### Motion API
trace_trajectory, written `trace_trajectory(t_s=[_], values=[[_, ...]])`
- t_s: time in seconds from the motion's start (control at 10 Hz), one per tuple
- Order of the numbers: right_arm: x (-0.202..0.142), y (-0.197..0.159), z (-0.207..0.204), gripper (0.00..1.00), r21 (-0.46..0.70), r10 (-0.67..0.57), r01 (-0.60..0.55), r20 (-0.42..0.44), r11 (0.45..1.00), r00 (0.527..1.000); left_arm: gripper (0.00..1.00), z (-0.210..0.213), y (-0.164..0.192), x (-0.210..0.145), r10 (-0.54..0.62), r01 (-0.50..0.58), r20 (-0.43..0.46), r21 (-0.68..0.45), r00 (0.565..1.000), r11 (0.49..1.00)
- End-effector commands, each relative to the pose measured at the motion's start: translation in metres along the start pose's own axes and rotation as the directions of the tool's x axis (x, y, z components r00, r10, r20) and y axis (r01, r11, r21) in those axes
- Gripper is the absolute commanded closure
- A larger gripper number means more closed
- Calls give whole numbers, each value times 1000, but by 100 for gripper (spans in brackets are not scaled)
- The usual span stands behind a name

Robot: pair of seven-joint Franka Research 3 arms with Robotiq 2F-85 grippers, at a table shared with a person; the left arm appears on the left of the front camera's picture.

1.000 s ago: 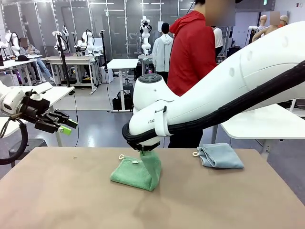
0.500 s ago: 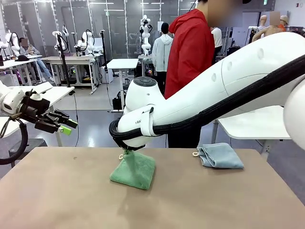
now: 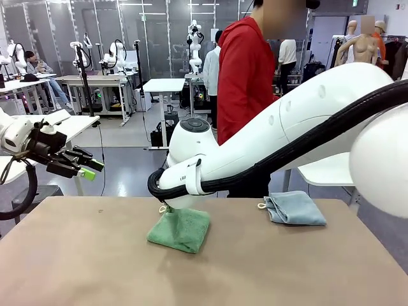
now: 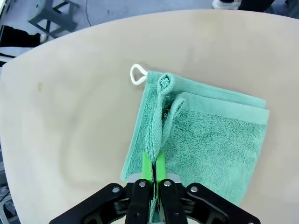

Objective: Fold the towels and place them in the basket.
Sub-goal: When a person lays out a Towel with hook on the table, fold it in half twice.

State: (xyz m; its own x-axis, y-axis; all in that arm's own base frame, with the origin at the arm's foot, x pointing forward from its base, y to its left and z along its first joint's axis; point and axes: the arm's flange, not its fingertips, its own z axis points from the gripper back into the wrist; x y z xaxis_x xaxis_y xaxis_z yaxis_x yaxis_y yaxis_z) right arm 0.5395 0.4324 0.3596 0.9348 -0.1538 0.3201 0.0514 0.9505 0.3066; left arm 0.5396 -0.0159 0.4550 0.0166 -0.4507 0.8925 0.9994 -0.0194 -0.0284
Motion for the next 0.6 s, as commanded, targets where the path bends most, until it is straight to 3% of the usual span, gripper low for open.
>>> trace_trajectory(t_s=[0.0,0.2,0.3,0.4,0.5], values=[[0,10,-11,100,17,-35,34,48,999,998,37,1,1,3,10,-10,3,-10,1000,1000],[-3,10,-17,100,40,-47,45,51,998,998,37,1,1,3,10,-10,3,-10,1000,1000],[-4,10,-19,77,57,-61,57,72,997,996,37,1,1,3,10,-10,3,-10,1000,1000],[-5,10,-19,77,75,-70,65,75,995,995,37,1,1,3,10,-10,3,-10,1000,1000],[-6,10,-19,57,88,-81,74,75,993,994,37,1,1,3,10,-10,3,-10,1000,1000]])
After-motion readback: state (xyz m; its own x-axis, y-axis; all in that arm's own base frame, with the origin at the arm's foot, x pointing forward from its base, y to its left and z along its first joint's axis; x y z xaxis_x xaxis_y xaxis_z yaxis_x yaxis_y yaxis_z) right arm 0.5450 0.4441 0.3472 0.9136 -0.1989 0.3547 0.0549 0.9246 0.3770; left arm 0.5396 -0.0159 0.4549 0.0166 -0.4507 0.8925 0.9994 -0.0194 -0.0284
